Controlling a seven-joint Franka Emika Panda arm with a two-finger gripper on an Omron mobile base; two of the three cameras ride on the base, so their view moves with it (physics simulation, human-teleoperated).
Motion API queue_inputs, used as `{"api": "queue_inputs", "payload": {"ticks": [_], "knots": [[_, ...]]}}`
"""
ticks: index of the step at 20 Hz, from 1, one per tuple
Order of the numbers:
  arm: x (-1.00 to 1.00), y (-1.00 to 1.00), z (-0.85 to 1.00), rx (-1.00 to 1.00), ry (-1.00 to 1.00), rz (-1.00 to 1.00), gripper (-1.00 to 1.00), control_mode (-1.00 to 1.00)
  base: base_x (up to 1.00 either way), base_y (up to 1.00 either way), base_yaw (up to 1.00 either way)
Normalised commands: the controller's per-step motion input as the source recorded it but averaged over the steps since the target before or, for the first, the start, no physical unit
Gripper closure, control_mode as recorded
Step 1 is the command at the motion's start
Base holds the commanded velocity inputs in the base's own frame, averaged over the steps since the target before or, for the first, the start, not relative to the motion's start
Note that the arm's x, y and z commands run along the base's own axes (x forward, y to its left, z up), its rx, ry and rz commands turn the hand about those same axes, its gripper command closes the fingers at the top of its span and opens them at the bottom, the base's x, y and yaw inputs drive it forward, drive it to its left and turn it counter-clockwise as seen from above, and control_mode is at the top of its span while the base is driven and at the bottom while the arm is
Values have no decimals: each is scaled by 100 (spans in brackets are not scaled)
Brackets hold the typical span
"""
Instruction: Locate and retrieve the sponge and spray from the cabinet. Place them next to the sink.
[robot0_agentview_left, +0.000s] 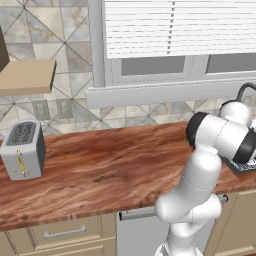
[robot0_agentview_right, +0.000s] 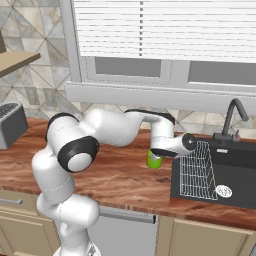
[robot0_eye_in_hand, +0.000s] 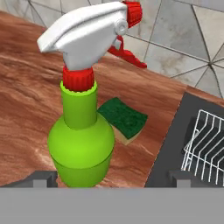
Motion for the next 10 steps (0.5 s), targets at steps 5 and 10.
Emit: {"api": "queue_inputs", "payload": {"ticks": [5, 10], "knots": [[-34, -24, 30, -10, 17, -6, -100, -100, 0, 0, 0], [-42, -25, 17, -6, 30, -8, -100, -100, 0, 0, 0]]}}
